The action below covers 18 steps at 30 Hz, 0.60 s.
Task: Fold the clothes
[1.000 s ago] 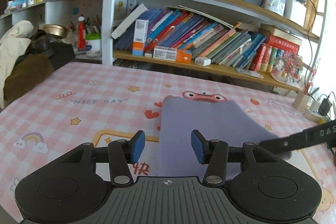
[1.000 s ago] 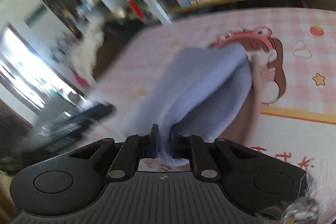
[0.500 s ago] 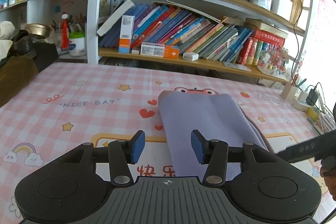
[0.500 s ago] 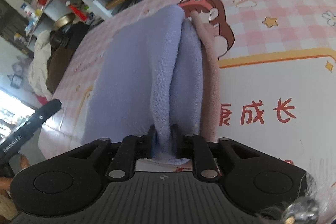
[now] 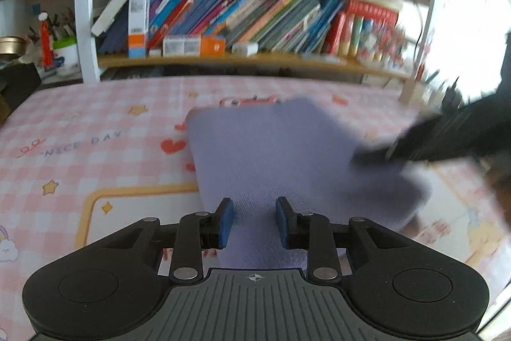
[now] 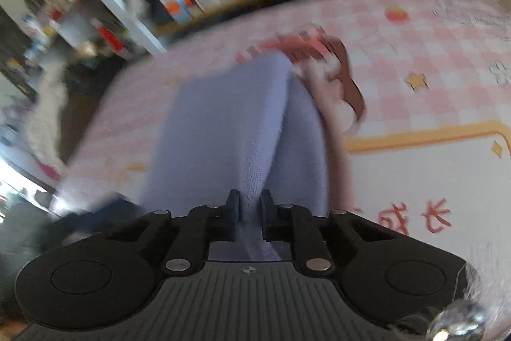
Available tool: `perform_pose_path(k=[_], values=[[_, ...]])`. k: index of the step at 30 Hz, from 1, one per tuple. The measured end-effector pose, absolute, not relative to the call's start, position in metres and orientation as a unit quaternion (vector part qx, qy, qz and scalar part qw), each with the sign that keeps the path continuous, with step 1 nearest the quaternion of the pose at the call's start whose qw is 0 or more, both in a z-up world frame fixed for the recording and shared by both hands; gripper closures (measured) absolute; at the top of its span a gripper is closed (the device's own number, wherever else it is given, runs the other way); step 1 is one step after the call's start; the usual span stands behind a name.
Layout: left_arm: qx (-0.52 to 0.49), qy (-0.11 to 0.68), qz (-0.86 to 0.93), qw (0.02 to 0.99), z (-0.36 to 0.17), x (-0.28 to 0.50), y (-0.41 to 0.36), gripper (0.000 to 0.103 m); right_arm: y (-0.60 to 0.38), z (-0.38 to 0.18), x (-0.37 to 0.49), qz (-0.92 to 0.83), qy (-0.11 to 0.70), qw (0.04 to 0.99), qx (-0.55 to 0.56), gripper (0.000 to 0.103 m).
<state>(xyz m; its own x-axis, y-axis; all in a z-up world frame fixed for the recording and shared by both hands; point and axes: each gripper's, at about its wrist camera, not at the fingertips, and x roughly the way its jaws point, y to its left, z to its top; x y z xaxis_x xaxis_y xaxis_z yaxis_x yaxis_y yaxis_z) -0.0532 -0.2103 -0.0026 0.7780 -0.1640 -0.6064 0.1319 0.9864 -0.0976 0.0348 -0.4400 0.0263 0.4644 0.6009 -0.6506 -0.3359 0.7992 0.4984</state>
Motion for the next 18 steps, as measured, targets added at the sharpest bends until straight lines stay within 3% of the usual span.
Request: perform_pose_path(k=[8, 13, 16, 18], values=[[-0.009, 0.329, -0.081, 0.941, -0.004, -0.053, -0.22, 0.075, -0.433, -0.005, 0.035, 0.223, 0.448, 0.858, 0.117, 0.091], [-0.015, 0.329, -0.057, 0.942, 0.004, -0.059, -0.214, 0.071, -0.431, 0.002, 0.034, 0.221, 0.448, 0.86, 0.103, 0.089], [-0.027, 0.317, -0.041, 0.947, 0.014, -0.068, -0.206, 0.068, -0.434, 0.014, 0.023, 0.216, 0.435, 0.868, 0.099, 0.077], [-0.036, 0.313, -0.037, 0.948, 0.02, -0.073, -0.202, 0.067, -0.434, 0.022, 0.013, 0.213, 0.424, 0.876, 0.09, 0.058]])
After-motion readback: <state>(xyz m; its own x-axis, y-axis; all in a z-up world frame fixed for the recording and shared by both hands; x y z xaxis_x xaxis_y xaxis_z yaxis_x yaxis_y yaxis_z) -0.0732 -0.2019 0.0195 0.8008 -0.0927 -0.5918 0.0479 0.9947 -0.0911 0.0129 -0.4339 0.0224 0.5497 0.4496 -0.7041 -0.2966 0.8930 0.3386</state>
